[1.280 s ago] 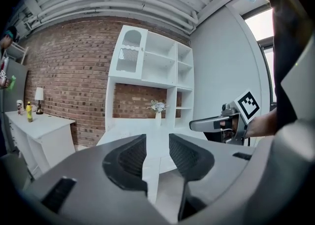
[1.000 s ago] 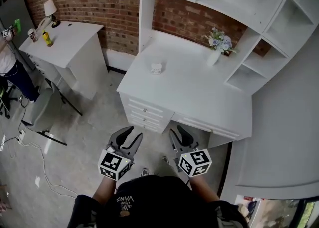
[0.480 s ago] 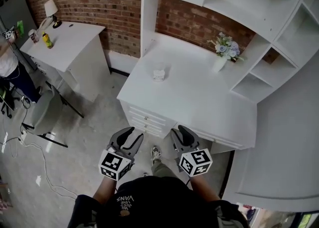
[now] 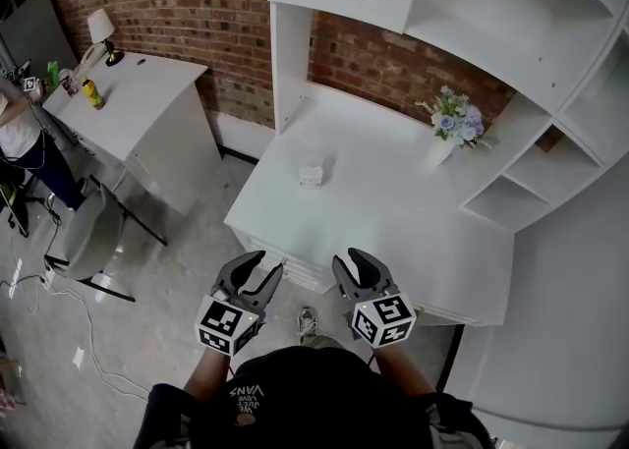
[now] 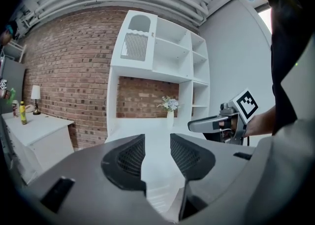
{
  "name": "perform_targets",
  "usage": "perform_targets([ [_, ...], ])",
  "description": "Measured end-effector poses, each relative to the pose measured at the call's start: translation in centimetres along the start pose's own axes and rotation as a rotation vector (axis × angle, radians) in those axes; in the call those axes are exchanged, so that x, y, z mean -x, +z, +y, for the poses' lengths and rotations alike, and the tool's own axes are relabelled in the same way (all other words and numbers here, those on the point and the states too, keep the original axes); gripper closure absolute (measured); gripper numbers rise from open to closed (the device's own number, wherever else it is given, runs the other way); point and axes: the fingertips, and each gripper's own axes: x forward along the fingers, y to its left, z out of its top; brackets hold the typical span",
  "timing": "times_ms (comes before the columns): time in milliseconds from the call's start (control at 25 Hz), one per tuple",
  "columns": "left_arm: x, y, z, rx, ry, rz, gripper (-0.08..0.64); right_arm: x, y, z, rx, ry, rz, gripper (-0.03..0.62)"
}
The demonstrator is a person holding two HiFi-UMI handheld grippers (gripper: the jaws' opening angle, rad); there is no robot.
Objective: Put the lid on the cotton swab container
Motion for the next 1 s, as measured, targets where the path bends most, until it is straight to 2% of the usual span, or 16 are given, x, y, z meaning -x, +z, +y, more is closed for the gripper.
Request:
perform_targets([
  [360, -6.2, 1.6, 1.7, 0.003, 0.027, 0.010, 0.420, -3.8, 1.2, -5.3, 0.005, 0.054, 0.022, 0.469],
  [720, -9.5, 2.1, 4.5, 0.024, 0.055, 0.003, 0.420, -7.0, 1.3, -7.9, 0.005, 0.081, 0.043, 0.460],
  [1000, -12.5, 1.6, 7.7, 0.022, -0.005, 0.013, 0.420, -10.9, 0.9, -9.2, 0.007, 0.050, 0.045, 0.451],
])
